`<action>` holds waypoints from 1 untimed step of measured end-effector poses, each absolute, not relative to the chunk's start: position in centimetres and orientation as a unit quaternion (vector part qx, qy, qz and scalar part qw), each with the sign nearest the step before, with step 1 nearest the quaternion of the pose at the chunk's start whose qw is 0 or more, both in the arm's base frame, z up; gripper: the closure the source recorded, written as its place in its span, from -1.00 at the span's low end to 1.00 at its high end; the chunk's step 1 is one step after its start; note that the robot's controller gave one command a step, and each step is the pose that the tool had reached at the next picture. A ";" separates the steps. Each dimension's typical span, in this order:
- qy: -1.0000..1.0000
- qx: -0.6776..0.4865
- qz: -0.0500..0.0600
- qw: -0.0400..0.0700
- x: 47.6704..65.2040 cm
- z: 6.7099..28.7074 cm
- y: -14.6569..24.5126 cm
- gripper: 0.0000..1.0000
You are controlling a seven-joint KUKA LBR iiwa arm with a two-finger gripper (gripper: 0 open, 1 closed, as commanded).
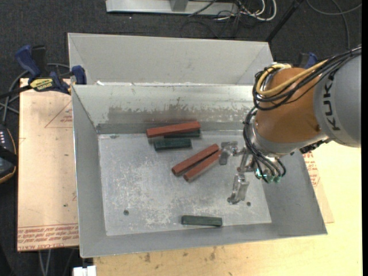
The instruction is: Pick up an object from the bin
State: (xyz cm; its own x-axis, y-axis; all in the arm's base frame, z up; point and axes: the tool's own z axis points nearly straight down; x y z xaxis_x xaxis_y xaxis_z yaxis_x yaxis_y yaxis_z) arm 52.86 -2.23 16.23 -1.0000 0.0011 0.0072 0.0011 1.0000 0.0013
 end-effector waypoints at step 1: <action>-0.990 0.141 0.000 -0.004 62.2 7.1 1.5 -1.00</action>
Offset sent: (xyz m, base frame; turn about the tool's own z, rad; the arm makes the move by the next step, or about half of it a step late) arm 0.0914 0.0360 -0.0923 -0.2873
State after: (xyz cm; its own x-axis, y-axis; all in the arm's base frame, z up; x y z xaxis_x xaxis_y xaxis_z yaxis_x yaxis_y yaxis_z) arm 62.21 1.48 7.14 -0.9599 -0.2801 -0.0086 -0.2801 0.9600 -0.0004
